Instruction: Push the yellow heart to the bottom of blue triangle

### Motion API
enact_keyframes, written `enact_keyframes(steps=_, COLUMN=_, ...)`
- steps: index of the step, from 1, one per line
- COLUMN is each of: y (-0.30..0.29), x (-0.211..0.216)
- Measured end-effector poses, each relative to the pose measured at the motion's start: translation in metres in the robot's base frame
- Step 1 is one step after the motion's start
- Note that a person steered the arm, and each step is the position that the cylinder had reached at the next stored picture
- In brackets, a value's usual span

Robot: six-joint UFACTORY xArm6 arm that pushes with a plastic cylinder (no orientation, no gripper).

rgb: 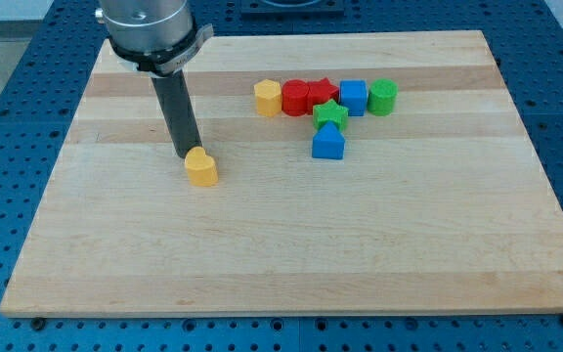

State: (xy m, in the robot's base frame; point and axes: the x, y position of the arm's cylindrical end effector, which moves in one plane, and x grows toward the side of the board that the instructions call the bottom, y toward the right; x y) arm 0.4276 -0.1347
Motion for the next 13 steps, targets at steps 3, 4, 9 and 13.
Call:
enact_keyframes(steps=3, y=-0.01, x=0.064)
enact_keyframes(steps=4, y=-0.013, x=0.087)
enact_keyframes(steps=9, y=0.078, x=0.079)
enact_keyframes(steps=13, y=0.094, x=0.144)
